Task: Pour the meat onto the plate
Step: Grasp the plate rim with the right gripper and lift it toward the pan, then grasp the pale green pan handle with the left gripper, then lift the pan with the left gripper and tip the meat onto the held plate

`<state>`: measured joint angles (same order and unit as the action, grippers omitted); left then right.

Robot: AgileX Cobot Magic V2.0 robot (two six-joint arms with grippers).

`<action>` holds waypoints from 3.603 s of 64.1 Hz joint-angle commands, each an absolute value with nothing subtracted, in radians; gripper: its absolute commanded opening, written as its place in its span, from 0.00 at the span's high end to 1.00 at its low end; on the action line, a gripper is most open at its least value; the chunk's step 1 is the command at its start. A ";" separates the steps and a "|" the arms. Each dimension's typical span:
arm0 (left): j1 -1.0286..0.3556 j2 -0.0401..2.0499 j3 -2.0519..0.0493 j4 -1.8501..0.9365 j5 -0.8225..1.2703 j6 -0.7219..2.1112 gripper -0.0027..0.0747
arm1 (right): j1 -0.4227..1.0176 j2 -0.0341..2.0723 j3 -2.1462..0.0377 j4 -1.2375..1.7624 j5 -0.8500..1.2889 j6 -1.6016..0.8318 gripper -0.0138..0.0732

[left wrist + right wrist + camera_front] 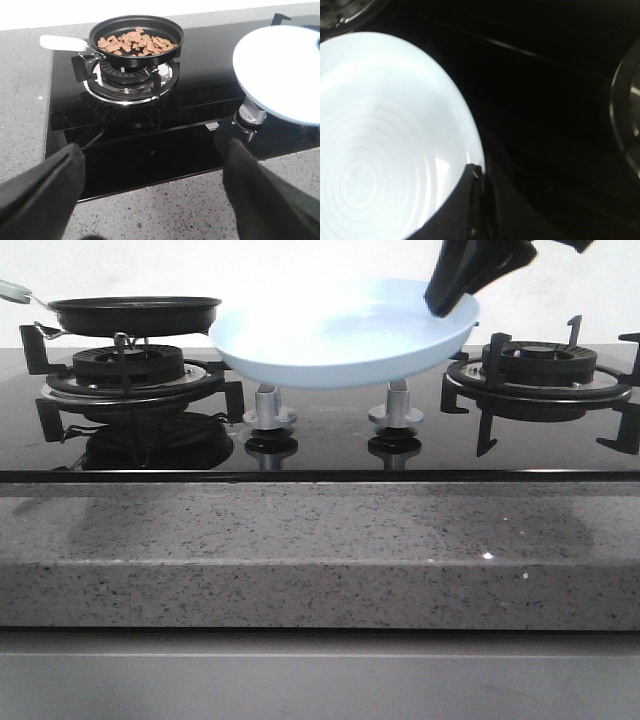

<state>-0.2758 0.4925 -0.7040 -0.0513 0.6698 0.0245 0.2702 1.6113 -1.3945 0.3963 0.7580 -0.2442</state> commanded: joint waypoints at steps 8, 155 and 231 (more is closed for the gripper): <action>-0.282 0.503 -0.731 -0.057 0.578 0.025 0.24 | 0.272 1.535 -1.308 0.497 0.650 -0.276 0.98; 0.308 1.754 -1.333 -1.548 0.885 0.643 0.23 | 0.272 1.568 -1.285 0.526 0.628 -0.276 0.98; 0.289 1.749 -1.377 -1.611 0.957 0.656 0.99 | 0.272 1.568 -1.285 0.526 0.629 -0.276 0.98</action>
